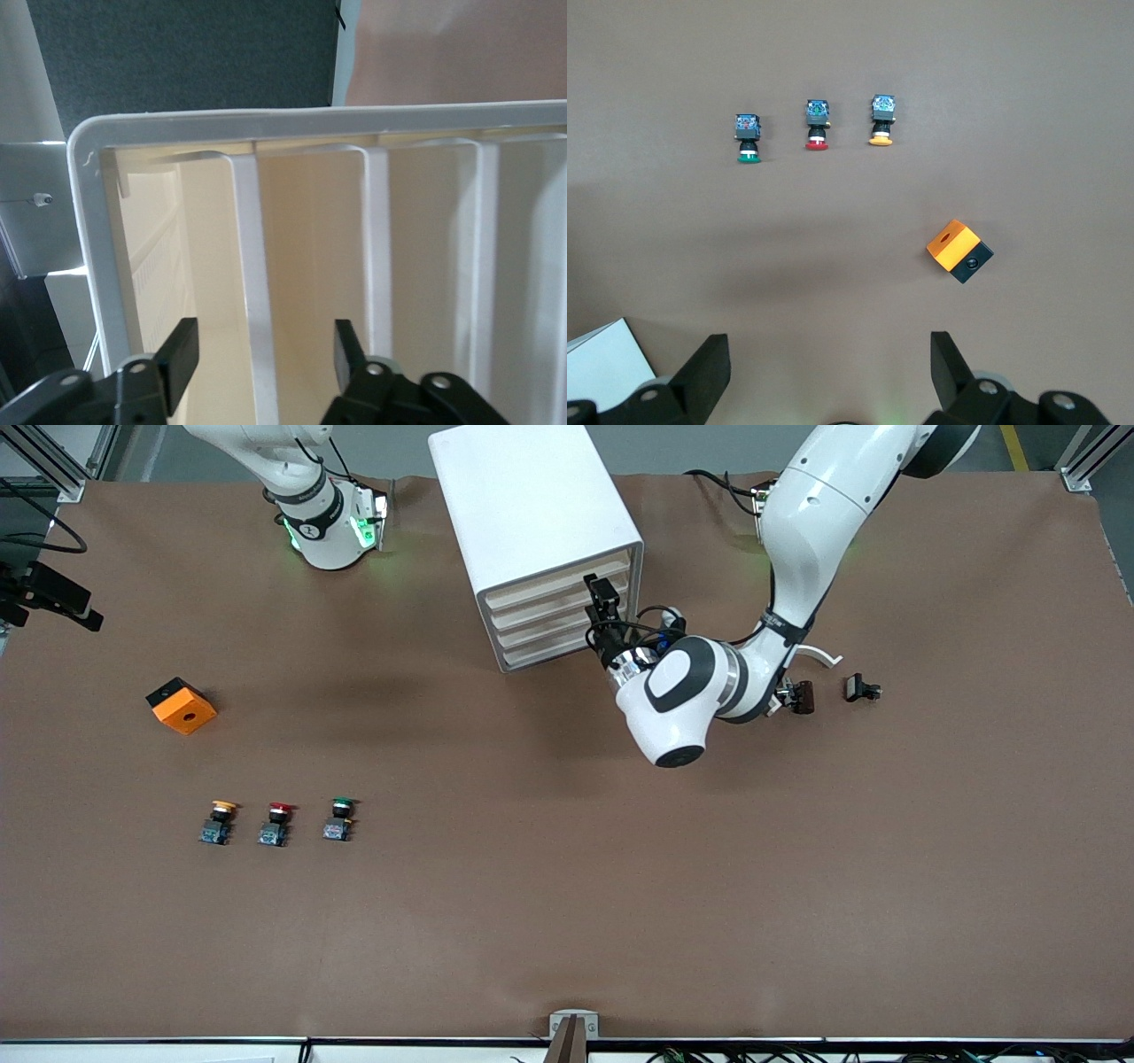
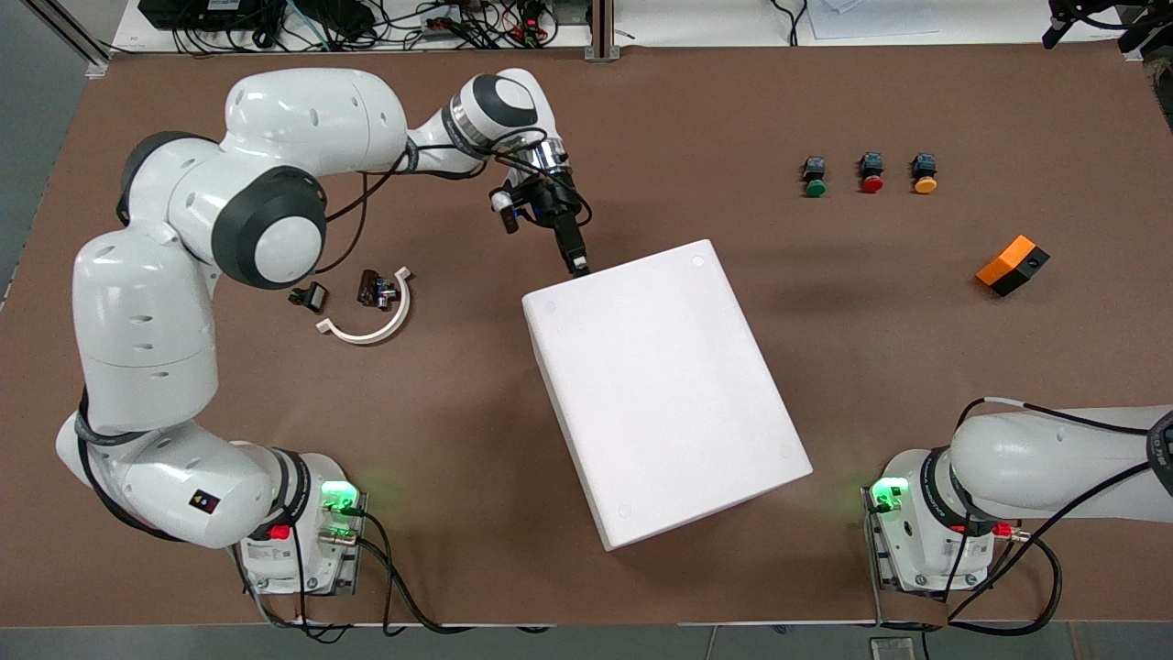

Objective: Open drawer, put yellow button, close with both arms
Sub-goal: 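Pull the drawer open with the left gripper while the right gripper reaches buttons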

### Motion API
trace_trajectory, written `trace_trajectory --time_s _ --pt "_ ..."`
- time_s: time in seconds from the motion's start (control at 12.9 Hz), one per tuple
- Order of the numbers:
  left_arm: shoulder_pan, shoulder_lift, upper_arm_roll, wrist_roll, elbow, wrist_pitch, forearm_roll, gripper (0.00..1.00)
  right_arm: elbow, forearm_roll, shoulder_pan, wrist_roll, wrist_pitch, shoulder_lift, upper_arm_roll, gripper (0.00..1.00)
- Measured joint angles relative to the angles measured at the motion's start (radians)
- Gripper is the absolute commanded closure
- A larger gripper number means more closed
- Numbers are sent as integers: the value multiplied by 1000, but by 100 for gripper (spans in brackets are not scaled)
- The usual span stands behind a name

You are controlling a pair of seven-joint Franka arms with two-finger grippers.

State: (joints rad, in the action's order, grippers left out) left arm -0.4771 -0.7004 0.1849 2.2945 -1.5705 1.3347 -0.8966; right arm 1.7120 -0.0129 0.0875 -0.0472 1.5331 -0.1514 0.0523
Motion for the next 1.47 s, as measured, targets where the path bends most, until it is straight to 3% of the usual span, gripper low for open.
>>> trace_trajectory --time_s 0.15,0.39,0.54,0.93,1.47 --pt "-22 -1 0 3 -1 -3 0 57 0 0 0 0 0 0 -2 0" --pt "-46 -6 1 4 -3 -3 0 93 0 0 0 0 0 0 -2 0" --pt "-46 -8 -1 7 -3 -4 -1 100 0 0 0 0 0 0 -2 0" --pt "-38 -8 -11 14 7 -5 -1 100 -28 1 0 0 -27 39 0 0" --pt "92 -19 -33 14 78 -3 16 100 -89 1 15 0 49 303 5 0"
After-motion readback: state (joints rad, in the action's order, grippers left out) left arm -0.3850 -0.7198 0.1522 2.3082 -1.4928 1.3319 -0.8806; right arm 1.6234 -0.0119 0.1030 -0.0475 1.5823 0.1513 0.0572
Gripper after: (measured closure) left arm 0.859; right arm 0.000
